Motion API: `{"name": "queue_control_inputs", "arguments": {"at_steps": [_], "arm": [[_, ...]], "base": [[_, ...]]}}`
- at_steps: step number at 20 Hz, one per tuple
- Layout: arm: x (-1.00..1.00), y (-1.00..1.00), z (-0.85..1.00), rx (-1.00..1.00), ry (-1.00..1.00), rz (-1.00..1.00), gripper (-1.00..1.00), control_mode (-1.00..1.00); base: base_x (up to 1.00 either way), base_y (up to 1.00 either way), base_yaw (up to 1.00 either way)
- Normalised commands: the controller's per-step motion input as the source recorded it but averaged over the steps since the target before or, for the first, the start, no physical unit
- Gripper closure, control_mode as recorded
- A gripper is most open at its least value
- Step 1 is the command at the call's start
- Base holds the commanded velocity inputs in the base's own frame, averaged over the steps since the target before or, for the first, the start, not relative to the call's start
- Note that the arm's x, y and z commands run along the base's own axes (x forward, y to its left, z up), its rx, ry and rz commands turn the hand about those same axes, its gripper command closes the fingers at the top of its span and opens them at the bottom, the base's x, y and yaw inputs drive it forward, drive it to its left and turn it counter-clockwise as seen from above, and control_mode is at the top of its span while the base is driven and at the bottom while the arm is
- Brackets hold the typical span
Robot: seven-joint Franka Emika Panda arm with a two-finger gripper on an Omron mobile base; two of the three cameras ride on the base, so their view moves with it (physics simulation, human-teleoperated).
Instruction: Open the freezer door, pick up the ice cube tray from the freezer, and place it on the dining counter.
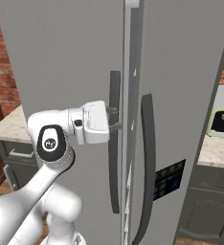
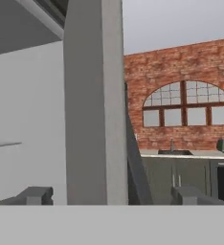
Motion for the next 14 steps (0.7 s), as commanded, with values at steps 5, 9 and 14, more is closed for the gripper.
{"name": "queue_control_inputs", "arguments": {"at_steps": [5,9,14], "arm": [[0.0,-0.16,0.0,0.0,-0.01,-0.17,-1.0,-1.0],[0.0,-0.05,-0.01,0.0,0.0,-0.12,-1.0,-1.0],[0.0,-0.03,-0.03,0.0,0.0,-0.12,-1.0,-1.0]], "base": [[0.0,0.0,0.0],[0.0,0.0,0.0],[0.0,0.0,0.0]]}}
